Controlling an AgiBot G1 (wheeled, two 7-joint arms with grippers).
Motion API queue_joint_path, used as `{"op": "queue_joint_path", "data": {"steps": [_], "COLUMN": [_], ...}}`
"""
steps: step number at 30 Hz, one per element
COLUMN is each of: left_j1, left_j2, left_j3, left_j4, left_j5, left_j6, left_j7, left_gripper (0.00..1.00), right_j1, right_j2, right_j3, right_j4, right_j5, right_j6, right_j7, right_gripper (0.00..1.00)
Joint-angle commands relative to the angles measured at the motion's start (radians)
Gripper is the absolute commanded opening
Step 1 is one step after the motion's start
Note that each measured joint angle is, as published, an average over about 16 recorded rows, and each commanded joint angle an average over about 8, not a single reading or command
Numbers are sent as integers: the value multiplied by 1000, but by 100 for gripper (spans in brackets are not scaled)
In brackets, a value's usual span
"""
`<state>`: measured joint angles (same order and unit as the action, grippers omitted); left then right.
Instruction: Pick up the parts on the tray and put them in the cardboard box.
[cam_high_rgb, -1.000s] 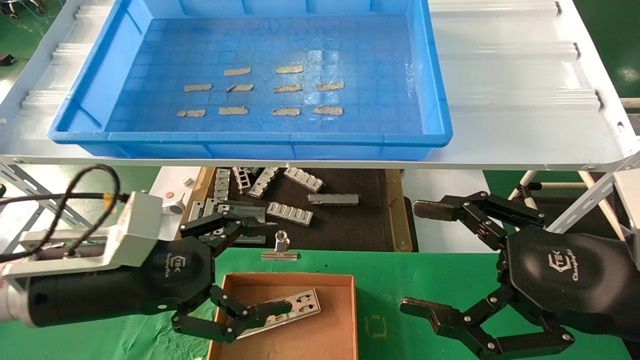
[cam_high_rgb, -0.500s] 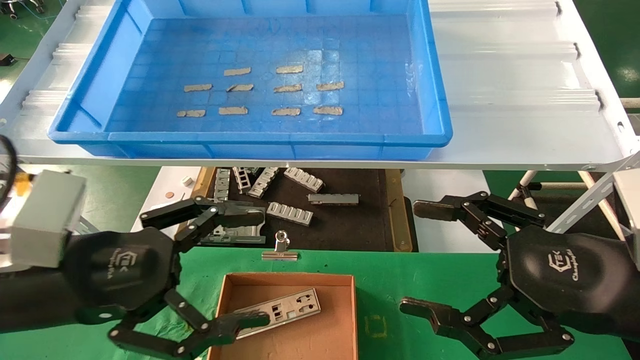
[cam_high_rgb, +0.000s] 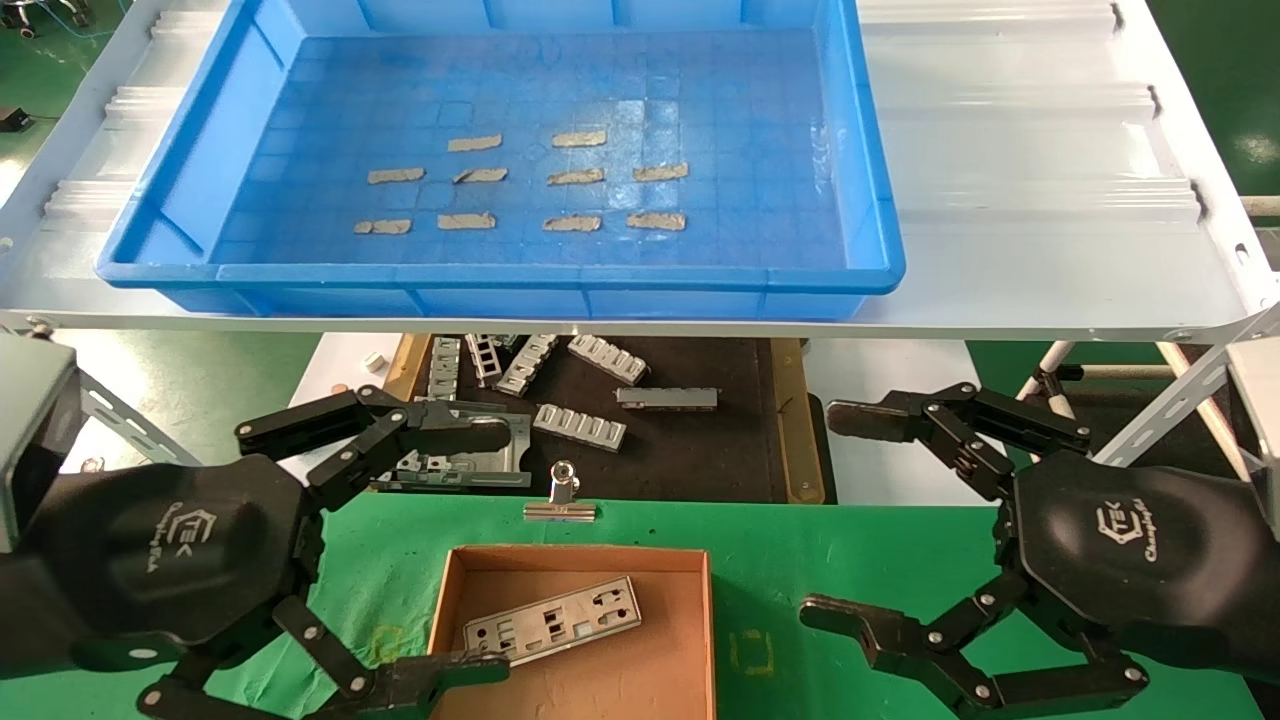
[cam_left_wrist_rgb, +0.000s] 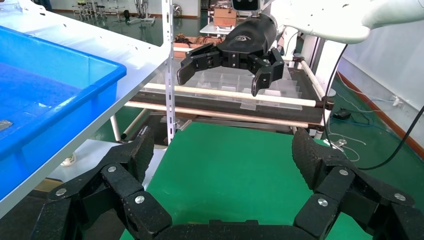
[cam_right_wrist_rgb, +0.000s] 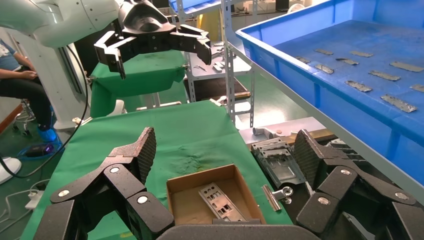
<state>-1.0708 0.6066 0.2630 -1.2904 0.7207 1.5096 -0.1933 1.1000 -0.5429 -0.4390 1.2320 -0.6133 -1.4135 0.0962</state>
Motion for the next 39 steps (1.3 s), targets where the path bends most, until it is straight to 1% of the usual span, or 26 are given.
{"op": "queue_joint_path", "data": {"steps": [1, 39], "left_j1": [0, -4], "left_j2": [1, 5], "left_j3": [3, 18], "left_j4": [1, 7], "left_j5": [1, 11], "left_j6": [-2, -15], "left_j7": [1, 7], "left_gripper": [100, 100], "right_j1": [0, 0], "right_j2": [0, 0], "right_j3": [0, 0], "right_j4": [0, 0], "right_j5": [0, 0], "right_j6": [0, 0], "right_j7": [0, 0], "right_gripper": [100, 100]}}
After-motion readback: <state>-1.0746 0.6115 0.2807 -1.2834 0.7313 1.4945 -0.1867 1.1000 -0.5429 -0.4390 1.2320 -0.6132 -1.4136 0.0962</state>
